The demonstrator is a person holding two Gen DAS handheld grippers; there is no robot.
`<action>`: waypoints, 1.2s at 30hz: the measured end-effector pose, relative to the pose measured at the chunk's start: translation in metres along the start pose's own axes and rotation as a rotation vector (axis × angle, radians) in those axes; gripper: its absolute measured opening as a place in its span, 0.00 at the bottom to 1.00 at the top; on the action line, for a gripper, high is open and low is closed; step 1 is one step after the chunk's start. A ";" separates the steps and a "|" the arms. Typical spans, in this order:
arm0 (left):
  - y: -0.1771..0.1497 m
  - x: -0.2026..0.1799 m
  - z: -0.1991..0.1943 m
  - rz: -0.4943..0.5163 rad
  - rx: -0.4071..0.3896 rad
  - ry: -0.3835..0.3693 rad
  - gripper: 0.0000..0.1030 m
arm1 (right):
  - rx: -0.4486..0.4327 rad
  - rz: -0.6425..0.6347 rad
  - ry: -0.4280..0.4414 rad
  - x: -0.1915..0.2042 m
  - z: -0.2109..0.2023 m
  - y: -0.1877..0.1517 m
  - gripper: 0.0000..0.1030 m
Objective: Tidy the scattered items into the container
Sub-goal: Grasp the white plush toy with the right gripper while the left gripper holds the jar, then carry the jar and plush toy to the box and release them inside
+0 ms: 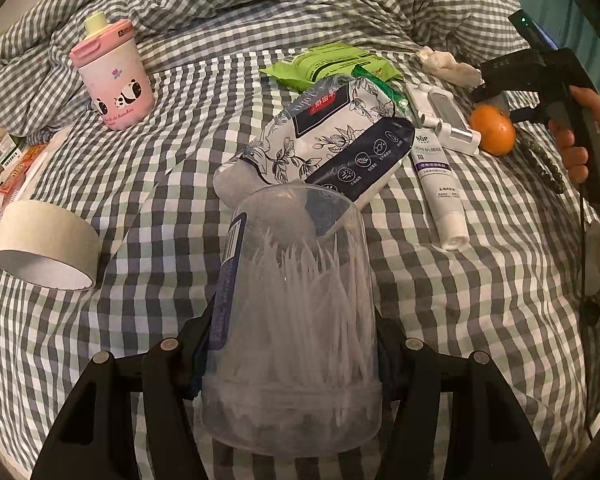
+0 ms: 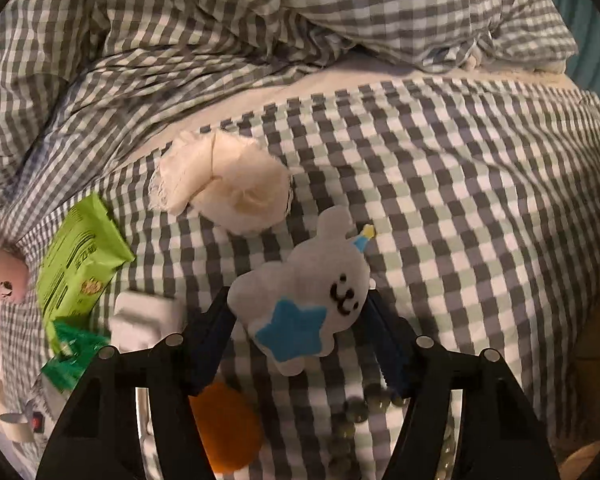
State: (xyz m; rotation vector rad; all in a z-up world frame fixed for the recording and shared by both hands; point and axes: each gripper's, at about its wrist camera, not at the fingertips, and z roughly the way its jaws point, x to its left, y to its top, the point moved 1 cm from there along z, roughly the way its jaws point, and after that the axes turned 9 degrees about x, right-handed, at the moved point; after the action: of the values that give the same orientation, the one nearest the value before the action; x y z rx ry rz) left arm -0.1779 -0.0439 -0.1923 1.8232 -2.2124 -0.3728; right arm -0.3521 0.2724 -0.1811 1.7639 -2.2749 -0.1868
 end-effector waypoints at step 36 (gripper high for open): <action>-0.010 -0.077 -0.135 0.072 -0.173 0.004 0.62 | -0.234 -0.175 0.012 -0.052 -0.234 -0.157 0.60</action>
State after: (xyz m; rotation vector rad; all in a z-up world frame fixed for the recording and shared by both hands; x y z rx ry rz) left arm -0.1070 0.0247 -0.0720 1.6486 -2.1626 -0.5283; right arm -0.1284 0.2949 -0.0036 1.8304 -1.9961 -0.4539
